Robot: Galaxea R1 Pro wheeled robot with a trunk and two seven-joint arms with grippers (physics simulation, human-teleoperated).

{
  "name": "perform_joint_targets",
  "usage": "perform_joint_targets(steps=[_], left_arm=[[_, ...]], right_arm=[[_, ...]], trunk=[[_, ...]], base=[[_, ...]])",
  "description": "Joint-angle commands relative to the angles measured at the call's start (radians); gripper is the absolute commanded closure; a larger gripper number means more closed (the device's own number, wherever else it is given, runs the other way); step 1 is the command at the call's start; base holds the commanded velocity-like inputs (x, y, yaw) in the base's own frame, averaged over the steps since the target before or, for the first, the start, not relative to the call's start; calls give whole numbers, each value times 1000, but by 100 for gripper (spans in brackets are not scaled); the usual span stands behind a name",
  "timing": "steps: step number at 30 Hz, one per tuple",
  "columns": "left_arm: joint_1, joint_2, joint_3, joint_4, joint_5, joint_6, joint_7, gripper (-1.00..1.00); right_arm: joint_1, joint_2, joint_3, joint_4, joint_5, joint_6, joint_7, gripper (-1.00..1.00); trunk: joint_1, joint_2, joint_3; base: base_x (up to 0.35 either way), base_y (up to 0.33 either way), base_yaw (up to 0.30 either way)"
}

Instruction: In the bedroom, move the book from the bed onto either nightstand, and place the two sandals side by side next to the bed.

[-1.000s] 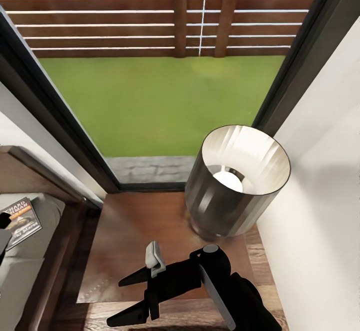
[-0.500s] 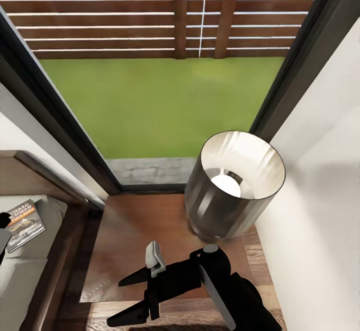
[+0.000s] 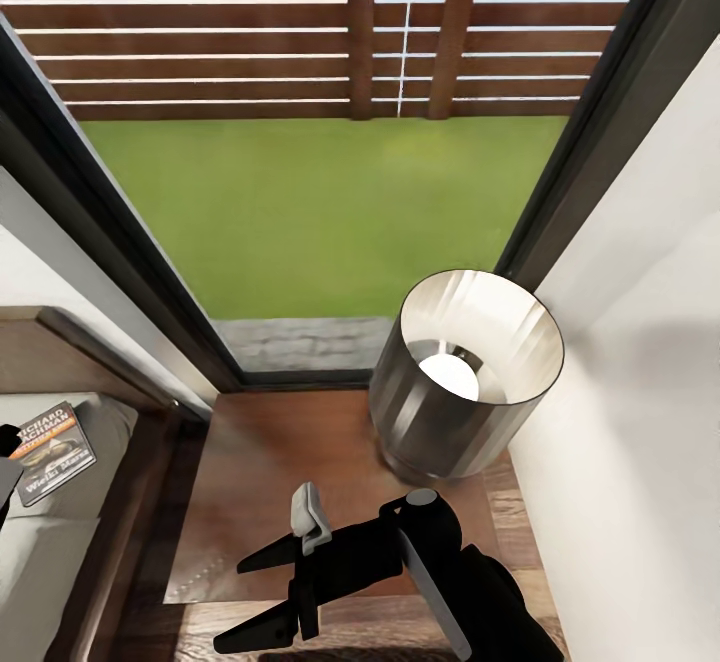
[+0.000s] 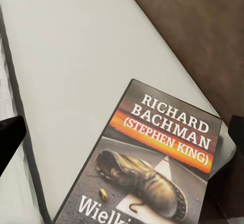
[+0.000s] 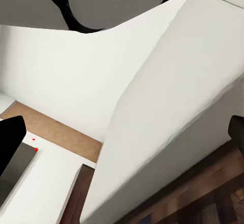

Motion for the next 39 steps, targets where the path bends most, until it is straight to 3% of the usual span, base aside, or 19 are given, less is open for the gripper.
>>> perform_joint_targets(steps=[1, 10, 14, 18, 27, 34, 36, 39], left_arm=[[0, 0, -2, 0, 11, -5, 2, -100], [0, 4, -2, -3, 11, 5, 0, -100], [1, 9, 0, -6, 10, 87, -52, -100], [2, 31, 1, -38, 7, 192, -168, -100], [15, 85, 2, -125, 6, 383, -237, -100], [28, 119, 3, -216, 5, 476, -300, -100], [34, 123, 4, -274, 4, 579, -309, -100], [42, 124, 5, -294, 3, 658, -347, -100]], right_arm=[[-1, 0, 0, 0, -5, 7, -1, -100], [0, 1, 0, 0, -5, 7, -1, -100], [-1, 1, 0, 0, -5, 7, -1, -100], [-1, 1, 0, 0, -5, 7, -2, -100], [0, 1, 0, 0, -5, 7, -2, -100], [-1, 1, 0, 0, -5, 7, -2, -100], [0, 1, 0, 0, -5, 7, -2, -100], [0, 1, 0, 0, -4, 7, -2, -100]], trunk=[[0, 0, -1], [0, 0, -1], [0, 0, -1], [0, 0, -1], [0, 0, -1], [0, 0, -1], [0, 0, -1], [0, 0, -1]], base=[[0, 0, 0], [0, 0, 0], [0, 0, 0], [0, 0, 0], [0, 0, 0], [0, 0, 0], [0, 0, 0], [0, 0, 0]])
